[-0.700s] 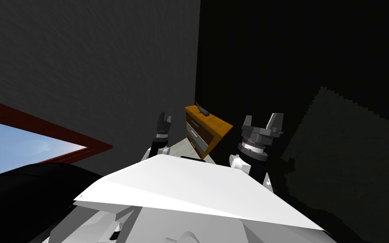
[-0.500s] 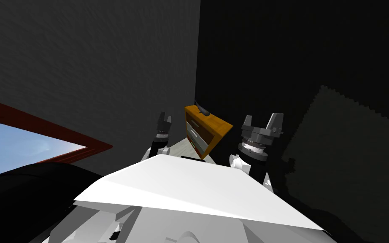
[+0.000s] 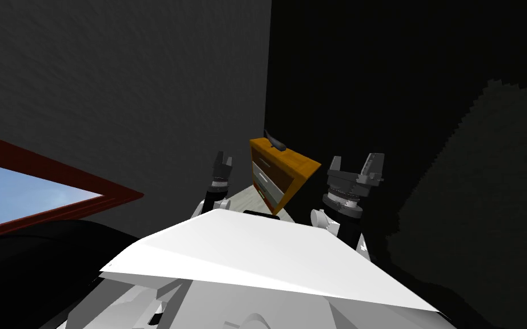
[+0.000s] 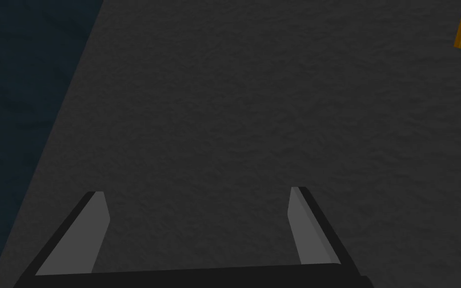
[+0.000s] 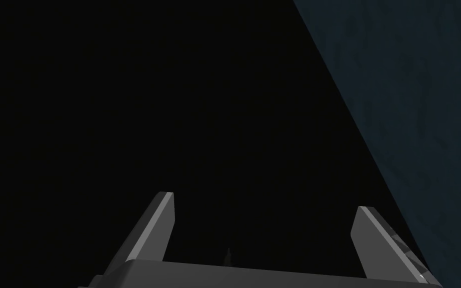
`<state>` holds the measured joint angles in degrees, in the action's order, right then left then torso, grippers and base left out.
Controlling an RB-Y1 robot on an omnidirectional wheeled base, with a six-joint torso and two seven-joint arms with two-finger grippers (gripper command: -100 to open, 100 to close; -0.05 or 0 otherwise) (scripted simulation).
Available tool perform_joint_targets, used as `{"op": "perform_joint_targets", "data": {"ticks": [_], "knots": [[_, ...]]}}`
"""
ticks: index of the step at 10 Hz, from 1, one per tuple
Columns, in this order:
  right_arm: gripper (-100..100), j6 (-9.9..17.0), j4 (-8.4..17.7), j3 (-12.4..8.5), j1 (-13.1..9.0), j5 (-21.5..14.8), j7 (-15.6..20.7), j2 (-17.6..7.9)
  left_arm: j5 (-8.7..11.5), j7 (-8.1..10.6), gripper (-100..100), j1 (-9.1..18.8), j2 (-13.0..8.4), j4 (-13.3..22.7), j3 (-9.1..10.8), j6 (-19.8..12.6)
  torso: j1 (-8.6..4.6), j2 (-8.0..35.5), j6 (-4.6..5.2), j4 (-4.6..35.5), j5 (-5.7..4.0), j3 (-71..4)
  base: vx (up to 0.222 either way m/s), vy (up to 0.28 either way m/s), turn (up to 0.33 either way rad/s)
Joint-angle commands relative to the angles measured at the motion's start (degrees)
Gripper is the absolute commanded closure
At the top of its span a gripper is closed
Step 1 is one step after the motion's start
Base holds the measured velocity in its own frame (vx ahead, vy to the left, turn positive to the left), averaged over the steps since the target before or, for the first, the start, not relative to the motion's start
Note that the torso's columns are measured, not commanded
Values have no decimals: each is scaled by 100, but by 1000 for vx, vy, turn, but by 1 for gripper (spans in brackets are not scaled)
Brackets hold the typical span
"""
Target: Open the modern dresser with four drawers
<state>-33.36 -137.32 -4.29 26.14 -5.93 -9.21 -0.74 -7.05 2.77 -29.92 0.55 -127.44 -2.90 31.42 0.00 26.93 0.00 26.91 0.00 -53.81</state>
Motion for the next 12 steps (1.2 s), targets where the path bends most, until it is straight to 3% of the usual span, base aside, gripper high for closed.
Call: {"op": "perform_joint_targets", "data": {"ticks": [1, 2, 3, 5, 8, 12], "knots": [[0, 0, 0, 0, 0, 0, 0, 0, 0, 0, 0, 0, 0, 0, 0, 0, 0, 423, 0, 423, 0, -846, 0, 0, 0], [0, 0, 0, 0, 0, 0, 0, 0, 0, 0, 0, 0, 0, 0, 0, 0, 0, 846, 0, 846, 0, -1691, 0, 0, 0], [0, 0, 0, 0, 0, 0, 0, 0, -7, -5, -100, 15, -189, 40, -13, -7, 0, 1269, 0, 1269, 0, -2538, 8, 1, -19], [0, 0, 2, 0, 1, 0, 0, 0, -25, -16, -100, 53, -445, 139, -45, -25, 3, 1515, 0, 1514, 1, -3045, 7, 4, -34], [0, 0, 3, 0, 1, 0, 0, 0, -88, -57, -100, 189, -765, 496, -159, -93, 1, 1534, 0, 1536, 0, -3076, 16, 11, -69], [0, 0, 3, 0, 1, 0, 0, 0, -179, -116, -100, 385, -874, 1003, -324, -191, 0, 1536, 0, 1537, 0, -3075, 27, 18, -84]]}}
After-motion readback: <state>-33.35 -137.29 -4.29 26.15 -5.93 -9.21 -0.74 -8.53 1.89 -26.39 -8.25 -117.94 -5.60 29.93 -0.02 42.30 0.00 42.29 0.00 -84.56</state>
